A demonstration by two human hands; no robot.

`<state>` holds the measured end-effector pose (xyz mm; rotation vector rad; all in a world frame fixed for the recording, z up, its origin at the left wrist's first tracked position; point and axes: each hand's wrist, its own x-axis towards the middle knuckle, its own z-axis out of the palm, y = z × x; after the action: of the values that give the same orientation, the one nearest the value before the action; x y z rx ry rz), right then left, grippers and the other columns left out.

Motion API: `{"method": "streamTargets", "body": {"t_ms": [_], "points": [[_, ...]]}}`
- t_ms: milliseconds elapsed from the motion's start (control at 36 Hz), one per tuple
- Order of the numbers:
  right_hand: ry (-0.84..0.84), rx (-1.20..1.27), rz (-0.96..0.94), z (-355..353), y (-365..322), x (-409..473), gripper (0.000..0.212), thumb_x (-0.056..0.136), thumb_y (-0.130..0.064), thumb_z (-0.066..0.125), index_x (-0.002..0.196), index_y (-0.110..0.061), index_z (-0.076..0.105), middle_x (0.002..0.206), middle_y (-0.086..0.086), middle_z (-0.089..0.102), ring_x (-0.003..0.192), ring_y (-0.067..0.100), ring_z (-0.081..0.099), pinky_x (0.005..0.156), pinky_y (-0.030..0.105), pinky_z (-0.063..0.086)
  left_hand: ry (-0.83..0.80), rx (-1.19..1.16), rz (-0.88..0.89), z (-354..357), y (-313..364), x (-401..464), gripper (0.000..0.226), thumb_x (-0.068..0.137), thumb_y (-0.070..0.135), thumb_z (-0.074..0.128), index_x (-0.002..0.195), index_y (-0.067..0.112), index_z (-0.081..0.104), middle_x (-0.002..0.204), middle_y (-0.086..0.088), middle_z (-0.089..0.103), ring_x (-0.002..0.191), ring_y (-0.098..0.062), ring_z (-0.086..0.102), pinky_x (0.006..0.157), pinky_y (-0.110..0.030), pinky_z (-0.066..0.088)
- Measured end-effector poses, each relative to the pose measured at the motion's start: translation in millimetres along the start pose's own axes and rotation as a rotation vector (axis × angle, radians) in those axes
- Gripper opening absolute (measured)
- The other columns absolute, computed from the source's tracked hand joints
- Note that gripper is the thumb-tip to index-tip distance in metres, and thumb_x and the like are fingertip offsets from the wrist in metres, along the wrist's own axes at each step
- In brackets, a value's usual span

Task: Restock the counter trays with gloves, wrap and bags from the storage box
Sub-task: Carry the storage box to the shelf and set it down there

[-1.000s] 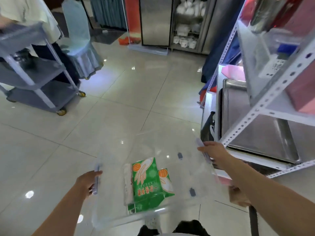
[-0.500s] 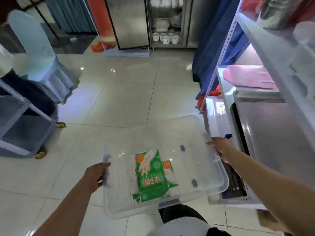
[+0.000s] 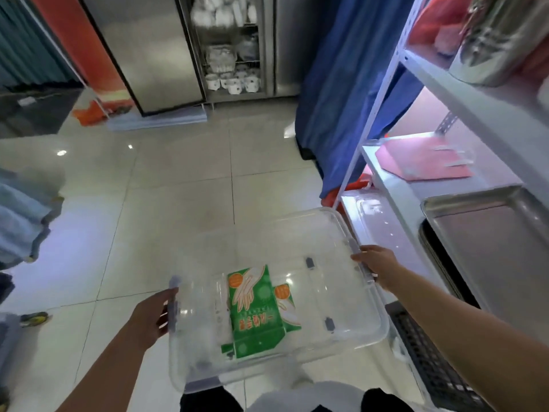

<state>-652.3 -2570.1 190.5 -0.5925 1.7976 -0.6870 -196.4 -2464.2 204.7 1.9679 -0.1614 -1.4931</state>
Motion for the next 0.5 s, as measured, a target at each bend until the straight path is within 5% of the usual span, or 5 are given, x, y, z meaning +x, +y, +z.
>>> {"method": "streamTargets", "body": {"t_ms": [83, 250, 389, 500], "points": [[0.089, 0.054, 0.014, 19, -9, 7, 0.042, 0.077, 0.003, 0.077, 0.117, -0.001, 0.067, 0.104, 0.020, 0.066, 0.079, 0.031, 0.061, 0.075, 0.035, 0.049, -0.090, 0.060, 0.015, 5, 56, 52, 0.014, 0.091, 0.019, 0.067, 0.093, 0.007, 0.061, 0.081, -0.012, 0.058, 0.069, -0.025, 0.055, 0.066, -0.034, 0.045], [0.314, 0.158, 0.067, 50, -26, -10, 0.042, 0.080, 0.001, 0.074, 0.121, -0.004, 0.064, 0.102, 0.019, 0.065, 0.084, 0.031, 0.059, 0.077, 0.037, 0.048, -0.269, 0.229, 0.028, 30, 172, 124, 0.011, 0.092, 0.019, 0.067, 0.084, 0.012, 0.061, 0.081, -0.011, 0.058, 0.069, -0.022, 0.053, 0.066, -0.032, 0.042], [0.557, 0.272, 0.081, 68, -39, -26, 0.033, 0.079, -0.003, 0.078, 0.111, -0.007, 0.069, 0.075, 0.007, 0.063, 0.061, 0.023, 0.058, 0.052, 0.024, 0.046, -0.378, 0.400, 0.070, 75, 253, 167, 0.021, 0.088, 0.025, 0.071, 0.099, 0.009, 0.064, 0.091, -0.014, 0.059, 0.081, -0.027, 0.056, 0.079, -0.036, 0.044], [0.667, 0.421, 0.177, 75, -34, -35, 0.032, 0.076, -0.002, 0.080, 0.105, -0.012, 0.071, 0.075, 0.002, 0.064, 0.062, 0.022, 0.059, 0.065, 0.035, 0.057, -0.449, 0.514, 0.081, 119, 296, 184, 0.033, 0.086, 0.023, 0.073, 0.110, 0.003, 0.061, 0.096, -0.013, 0.061, 0.085, -0.029, 0.057, 0.079, -0.038, 0.044]]}}
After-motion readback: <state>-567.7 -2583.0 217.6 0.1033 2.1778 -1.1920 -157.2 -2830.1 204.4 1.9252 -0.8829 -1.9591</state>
